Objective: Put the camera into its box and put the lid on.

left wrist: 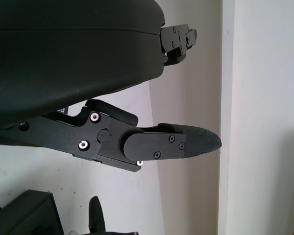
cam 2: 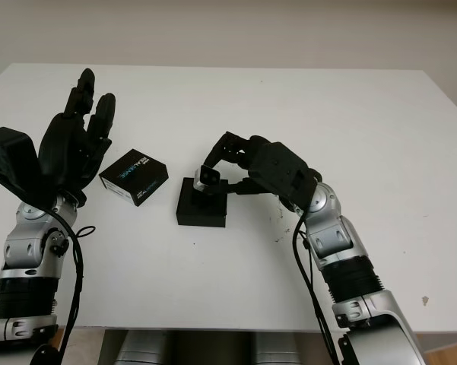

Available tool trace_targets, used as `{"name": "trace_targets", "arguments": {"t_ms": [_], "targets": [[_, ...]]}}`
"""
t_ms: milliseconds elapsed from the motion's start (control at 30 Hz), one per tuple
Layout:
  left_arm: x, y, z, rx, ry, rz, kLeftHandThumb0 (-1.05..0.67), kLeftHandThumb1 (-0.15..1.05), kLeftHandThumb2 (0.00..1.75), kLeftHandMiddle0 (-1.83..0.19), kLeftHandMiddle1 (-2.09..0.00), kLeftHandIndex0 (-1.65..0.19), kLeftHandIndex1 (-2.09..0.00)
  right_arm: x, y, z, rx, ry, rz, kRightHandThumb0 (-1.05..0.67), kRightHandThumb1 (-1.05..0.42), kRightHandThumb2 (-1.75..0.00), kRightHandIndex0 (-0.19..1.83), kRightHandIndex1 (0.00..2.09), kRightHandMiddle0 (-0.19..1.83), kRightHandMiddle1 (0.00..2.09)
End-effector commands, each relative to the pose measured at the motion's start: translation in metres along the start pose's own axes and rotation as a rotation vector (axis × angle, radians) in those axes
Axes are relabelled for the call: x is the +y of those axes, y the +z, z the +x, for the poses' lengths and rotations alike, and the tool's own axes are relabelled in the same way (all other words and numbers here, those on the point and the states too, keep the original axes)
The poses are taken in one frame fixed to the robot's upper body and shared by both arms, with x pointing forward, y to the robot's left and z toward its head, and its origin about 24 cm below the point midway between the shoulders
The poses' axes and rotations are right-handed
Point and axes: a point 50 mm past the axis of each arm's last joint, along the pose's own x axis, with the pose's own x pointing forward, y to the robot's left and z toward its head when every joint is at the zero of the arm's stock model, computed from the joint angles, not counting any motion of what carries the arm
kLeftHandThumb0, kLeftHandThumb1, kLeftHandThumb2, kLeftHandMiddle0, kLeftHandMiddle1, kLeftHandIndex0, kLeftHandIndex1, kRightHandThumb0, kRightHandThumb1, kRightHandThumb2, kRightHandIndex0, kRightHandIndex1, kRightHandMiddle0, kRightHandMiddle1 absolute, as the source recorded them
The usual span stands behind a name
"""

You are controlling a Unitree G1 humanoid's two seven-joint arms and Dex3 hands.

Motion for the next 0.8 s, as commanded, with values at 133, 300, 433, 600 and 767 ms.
{"name": "trace_targets", "arguments": {"t_ms": [133, 300, 433, 600, 767], "targets": [[-0.0024, 0.0040, -0.0002, -0.019, -0.006, 0.002, -0.63, 1.05, 0.39, 0.11, -0.05, 0.13, -0.05, 0.0002, 0.0004, -0.0022, -0.004, 0.008, -0.020, -0.45, -0.98, -0.05, 0.33, 0.04, 0.29, 1.65], [-0.0020, 0.0034, -0.0004, -0.015, -0.007, 0.012, -0.64, 1.05, 0.39, 0.12, -0.05, 0.13, -0.05, 0.0015, -0.0006, -0.0026, 0.003, 0.021, -0.045, -0.45, -0.98, -0.06, 0.32, 0.04, 0.29, 1.66], [-0.0021, 0.0037, -0.0004, -0.016, -0.007, 0.016, -0.64, 1.05, 0.38, 0.12, -0.05, 0.13, -0.06, 0.0014, -0.0012, -0.0030, 0.012, 0.032, -0.070, -0.45, -0.99, -0.06, 0.32, 0.04, 0.29, 1.67], [-0.0026, 0.0028, -0.0002, -0.015, -0.003, 0.011, -0.65, 1.05, 0.37, 0.11, -0.06, 0.12, -0.06, 0.0009, -0.0012, -0.0032, 0.030, 0.039, -0.098, -0.45, -0.99, -0.06, 0.32, 0.04, 0.28, 1.69], [-0.0027, 0.0025, -0.0005, -0.013, -0.002, 0.012, -0.66, 1.05, 0.37, 0.11, -0.06, 0.12, -0.06, 0.0012, -0.0016, -0.0033, 0.033, 0.040, -0.106, -0.43, -0.99, -0.05, 0.33, 0.05, 0.28, 1.71]]}}
